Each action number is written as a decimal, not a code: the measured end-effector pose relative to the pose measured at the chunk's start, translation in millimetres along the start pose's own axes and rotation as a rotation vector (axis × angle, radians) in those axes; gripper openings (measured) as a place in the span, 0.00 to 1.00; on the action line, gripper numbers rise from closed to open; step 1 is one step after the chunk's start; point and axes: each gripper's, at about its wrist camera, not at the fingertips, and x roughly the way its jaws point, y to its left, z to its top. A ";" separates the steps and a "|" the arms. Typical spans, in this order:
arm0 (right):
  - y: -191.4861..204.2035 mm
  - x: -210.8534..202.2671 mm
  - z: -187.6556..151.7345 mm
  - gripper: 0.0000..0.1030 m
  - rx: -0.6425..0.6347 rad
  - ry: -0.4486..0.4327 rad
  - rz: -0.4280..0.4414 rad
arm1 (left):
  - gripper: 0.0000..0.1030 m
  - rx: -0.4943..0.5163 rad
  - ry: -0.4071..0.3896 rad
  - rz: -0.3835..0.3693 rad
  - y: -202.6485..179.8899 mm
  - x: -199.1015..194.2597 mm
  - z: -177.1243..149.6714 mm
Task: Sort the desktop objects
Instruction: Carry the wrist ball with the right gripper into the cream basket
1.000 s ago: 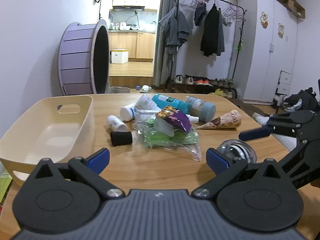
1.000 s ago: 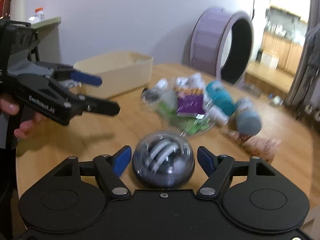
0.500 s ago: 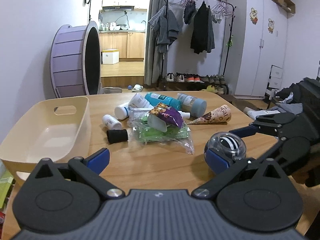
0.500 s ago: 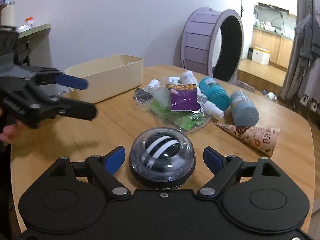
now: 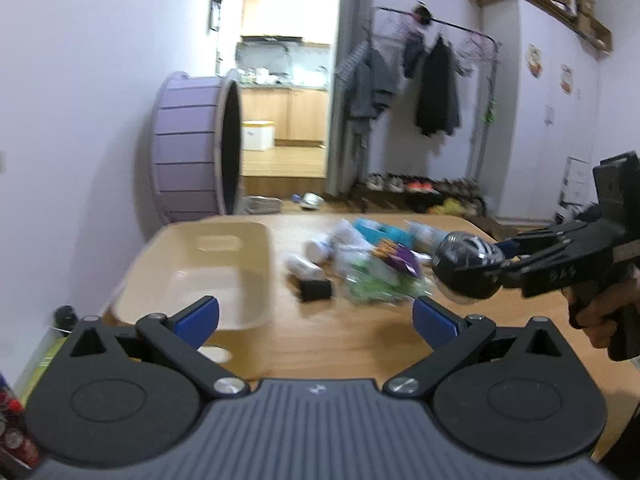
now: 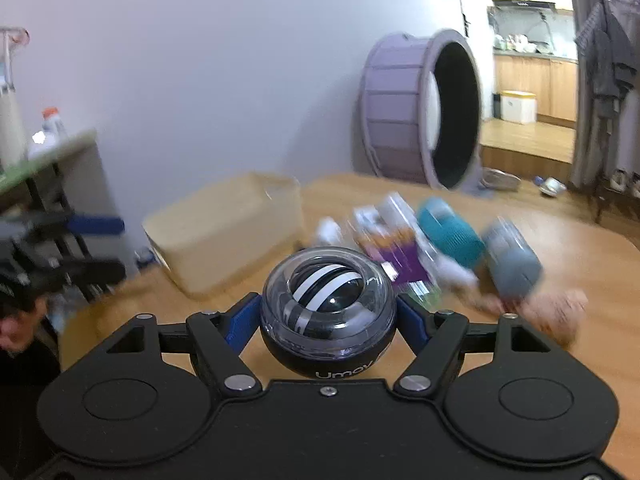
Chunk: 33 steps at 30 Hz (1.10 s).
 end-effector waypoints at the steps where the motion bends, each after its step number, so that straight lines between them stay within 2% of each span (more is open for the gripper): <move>1: 5.4 5.5 7.6 0.68 -0.016 -0.002 0.008 | 1.00 -0.004 -0.004 0.014 5.2 -1.6 1.7; 5: 26.4 38.2 36.0 0.68 -0.069 0.000 0.054 | 1.00 -0.039 -0.012 0.061 26.4 -2.0 6.6; 9: 43.6 73.1 58.1 0.68 -0.105 -0.001 0.092 | 0.99 -0.092 0.010 0.053 43.0 1.4 11.1; 11: 49.4 88.8 66.9 0.68 -0.118 0.004 0.108 | 0.99 -0.103 -0.009 0.056 48.4 1.1 12.2; 17: 60.8 135.0 90.7 0.68 -0.171 0.036 0.153 | 0.98 -0.083 -0.001 0.114 55.9 10.2 7.9; 22: 66.3 175.0 96.4 0.68 -0.198 0.086 0.178 | 0.97 -0.122 0.003 0.123 67.2 14.8 4.6; 24: 68.8 189.5 97.1 0.68 -0.205 0.105 0.185 | 0.98 -0.152 -0.036 0.132 72.3 11.3 4.9; 27: 74.1 208.7 98.9 0.68 -0.218 0.134 0.194 | 0.98 -0.178 -0.042 0.146 77.4 10.2 7.4; 33: 83.2 241.6 103.2 0.68 -0.247 0.192 0.196 | 0.98 -0.117 -0.028 0.195 72.7 12.4 6.8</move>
